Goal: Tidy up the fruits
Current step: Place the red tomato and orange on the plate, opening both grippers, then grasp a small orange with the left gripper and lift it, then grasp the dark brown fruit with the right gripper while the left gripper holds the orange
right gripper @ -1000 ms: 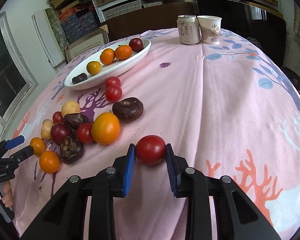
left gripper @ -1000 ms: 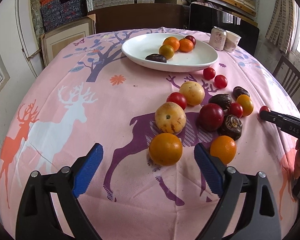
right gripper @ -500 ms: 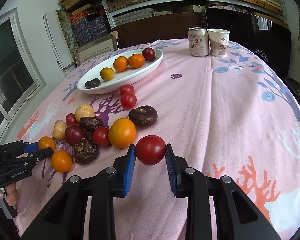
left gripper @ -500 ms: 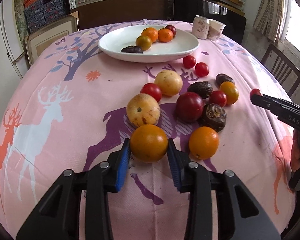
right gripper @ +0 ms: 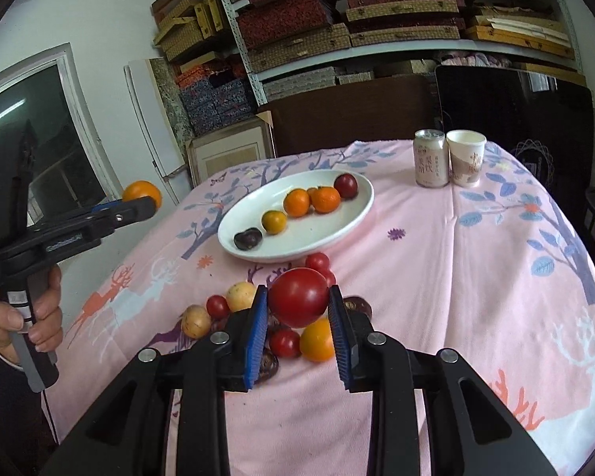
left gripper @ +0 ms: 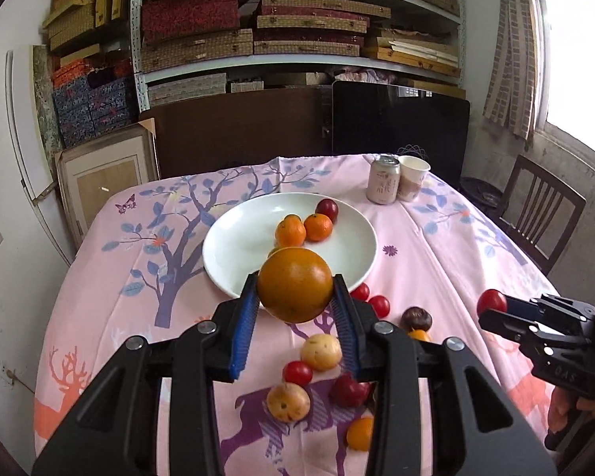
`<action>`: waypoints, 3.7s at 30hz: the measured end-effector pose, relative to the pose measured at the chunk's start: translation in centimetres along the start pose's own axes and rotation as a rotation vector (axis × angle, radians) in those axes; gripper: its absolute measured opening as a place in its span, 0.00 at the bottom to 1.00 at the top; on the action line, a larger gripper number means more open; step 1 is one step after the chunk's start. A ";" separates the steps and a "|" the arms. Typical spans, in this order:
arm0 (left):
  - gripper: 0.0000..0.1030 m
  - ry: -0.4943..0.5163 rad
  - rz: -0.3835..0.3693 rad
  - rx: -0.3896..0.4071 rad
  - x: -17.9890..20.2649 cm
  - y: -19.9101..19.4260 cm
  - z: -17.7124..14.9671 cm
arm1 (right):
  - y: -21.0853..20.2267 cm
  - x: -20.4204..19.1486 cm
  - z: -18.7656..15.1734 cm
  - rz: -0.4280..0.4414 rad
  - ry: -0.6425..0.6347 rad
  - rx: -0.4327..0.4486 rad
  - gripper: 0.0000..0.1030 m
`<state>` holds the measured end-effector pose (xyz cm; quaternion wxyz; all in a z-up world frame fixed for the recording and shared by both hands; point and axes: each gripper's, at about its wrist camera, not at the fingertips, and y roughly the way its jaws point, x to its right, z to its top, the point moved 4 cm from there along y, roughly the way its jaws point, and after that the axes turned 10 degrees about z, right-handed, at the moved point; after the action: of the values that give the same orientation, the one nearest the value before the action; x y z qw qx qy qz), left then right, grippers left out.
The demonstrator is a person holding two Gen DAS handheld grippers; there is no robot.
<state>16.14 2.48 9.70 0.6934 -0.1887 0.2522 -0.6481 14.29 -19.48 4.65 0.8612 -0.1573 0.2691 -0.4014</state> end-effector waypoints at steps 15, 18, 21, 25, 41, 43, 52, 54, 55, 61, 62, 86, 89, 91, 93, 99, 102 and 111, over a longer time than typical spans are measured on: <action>0.35 -0.073 0.020 -0.222 -1.8 13.4 -1.6 | 13.5 0.5 4.2 -0.080 -0.050 -0.131 0.30; 0.35 -0.088 0.003 -0.240 -1.9 14.3 -1.7 | 14.8 1.0 4.1 -0.078 -0.017 -0.152 0.30; 0.41 -0.109 -0.013 -0.248 -1.8 14.6 -1.8 | 15.1 1.2 4.0 -0.066 0.003 -0.159 0.33; 0.55 -0.085 0.002 -0.207 -1.2 13.5 -1.5 | 14.3 1.1 3.7 -0.060 0.001 -0.152 0.33; 0.65 0.009 0.024 -0.118 2.2 5.2 -4.7 | 7.1 0.6 -0.3 -0.060 0.001 -0.138 0.55; 0.66 0.013 0.028 -0.120 2.5 4.4 -5.7 | 6.6 0.8 -1.0 -0.063 0.012 -0.141 0.57; 0.69 0.019 0.022 -0.133 3.4 2.2 -8.8 | 4.8 1.4 -3.3 -0.069 0.047 -0.133 0.70; 0.71 0.019 0.021 -0.137 3.5 1.9 -9.2 | 4.5 1.5 -3.5 -0.072 0.053 -0.130 0.75; 0.74 0.022 0.024 -0.139 3.5 1.8 -9.4 | 4.4 1.5 -3.7 -0.074 0.053 -0.129 0.78; 0.75 0.029 0.025 -0.152 3.7 1.6 -10.6 | 3.9 1.4 -4.3 -0.092 0.033 -0.129 0.81; 0.75 0.032 0.025 -0.157 3.8 1.6 -10.8 | 3.8 1.5 -4.4 -0.091 0.035 -0.129 0.81; 0.44 0.105 -0.045 -0.296 7.6 3.0 -15.5 | 3.5 3.4 -6.0 -0.045 0.126 -0.120 0.81; 0.35 0.090 -0.049 -0.301 7.3 3.4 -15.6 | 3.5 3.2 -6.1 -0.040 0.116 -0.122 0.81; 0.35 0.083 -0.057 -0.305 7.1 3.3 -15.5 | 3.6 3.2 -6.1 -0.041 0.113 -0.125 0.81; 0.35 0.088 -0.055 -0.293 6.9 2.9 -15.4 | 3.7 3.1 -6.2 -0.039 0.111 -0.133 0.81; 0.35 0.067 -0.043 -0.247 4.5 1.2 -14.3 | 4.2 1.1 -6.9 0.000 0.043 -0.194 0.81; 0.35 0.048 -0.033 -0.239 3.2 1.0 -14.1 | 5.1 -1.2 -7.4 0.011 -0.043 -0.245 0.81; 0.35 0.033 -0.020 -0.239 0.8 1.1 -13.7 | 10.5 -4.1 -7.8 -0.060 -0.124 -0.401 0.64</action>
<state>8.88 2.65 -2.00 0.6552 -0.2618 0.3371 -0.6233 13.94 -10.14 -5.36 0.8154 -0.3577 0.2851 -0.3549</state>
